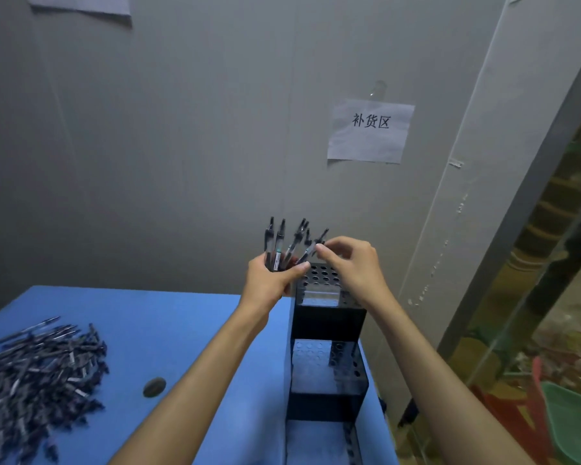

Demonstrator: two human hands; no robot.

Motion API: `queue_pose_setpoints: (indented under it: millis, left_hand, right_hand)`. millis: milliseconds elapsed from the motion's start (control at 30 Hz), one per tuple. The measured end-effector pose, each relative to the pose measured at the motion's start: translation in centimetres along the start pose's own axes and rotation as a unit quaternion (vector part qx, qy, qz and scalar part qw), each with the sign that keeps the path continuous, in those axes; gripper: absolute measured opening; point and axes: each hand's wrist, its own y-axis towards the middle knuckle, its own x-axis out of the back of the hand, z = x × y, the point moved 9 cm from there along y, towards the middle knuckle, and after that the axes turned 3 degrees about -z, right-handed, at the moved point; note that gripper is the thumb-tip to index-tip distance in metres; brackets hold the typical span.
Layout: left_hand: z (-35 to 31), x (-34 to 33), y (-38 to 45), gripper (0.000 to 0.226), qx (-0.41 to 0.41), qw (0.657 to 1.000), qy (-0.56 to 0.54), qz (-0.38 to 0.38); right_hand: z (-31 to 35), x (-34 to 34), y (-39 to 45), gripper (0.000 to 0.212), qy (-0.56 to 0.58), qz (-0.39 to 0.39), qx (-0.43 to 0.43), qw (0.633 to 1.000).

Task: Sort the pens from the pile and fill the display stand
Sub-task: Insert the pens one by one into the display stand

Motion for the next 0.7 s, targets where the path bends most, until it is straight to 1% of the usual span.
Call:
queue_pose_setpoints:
  millis: [100,200,267,333,400,500,567,700]
  left_hand:
    - [-0.3,-0.6,0.2,0.018,-0.007,1.000,0.008,-0.010]
    - [-0.3,-1.0,0.5,0.017,-0.007,1.000,0.010,-0.018]
    - [0.1,-0.7,0.8,0.017,0.003,0.999,0.009,-0.031]
    - [0.7,0.4,1.1,0.016,0.014,0.998,0.002,-0.056]
    - [1.3,1.8,1.4,0.015,0.023,0.996,0.007,-0.080]
    - [2.1,3.0,1.6,0.013,0.029,0.995,0.021,-0.091]
    - [2.3,3.3,1.6,0.012,0.030,0.995,0.023,-0.090]
    - [2.0,3.5,1.5,0.014,0.013,0.996,0.020,-0.082]
  right_hand:
    - [-1.3,-0.1,0.8,0.017,0.124,0.001,-0.060,0.990]
    - [-2.2,-0.6,1.5,0.014,0.246,-0.002,-0.117,0.962]
    - [-2.7,-0.6,2.2,0.011,0.291,-0.015,-0.143,0.946]
    - [-3.3,0.1,3.0,0.006,0.322,-0.046,-0.157,0.933]
    - [-3.7,1.4,3.8,0.004,0.314,-0.082,-0.150,0.934]
    - [-3.4,3.0,4.6,0.003,0.229,-0.118,-0.092,0.962]
    - [-3.0,3.4,5.0,0.002,0.180,-0.124,-0.053,0.974]
    - [-2.3,3.0,5.2,0.005,0.107,-0.118,-0.015,0.987]
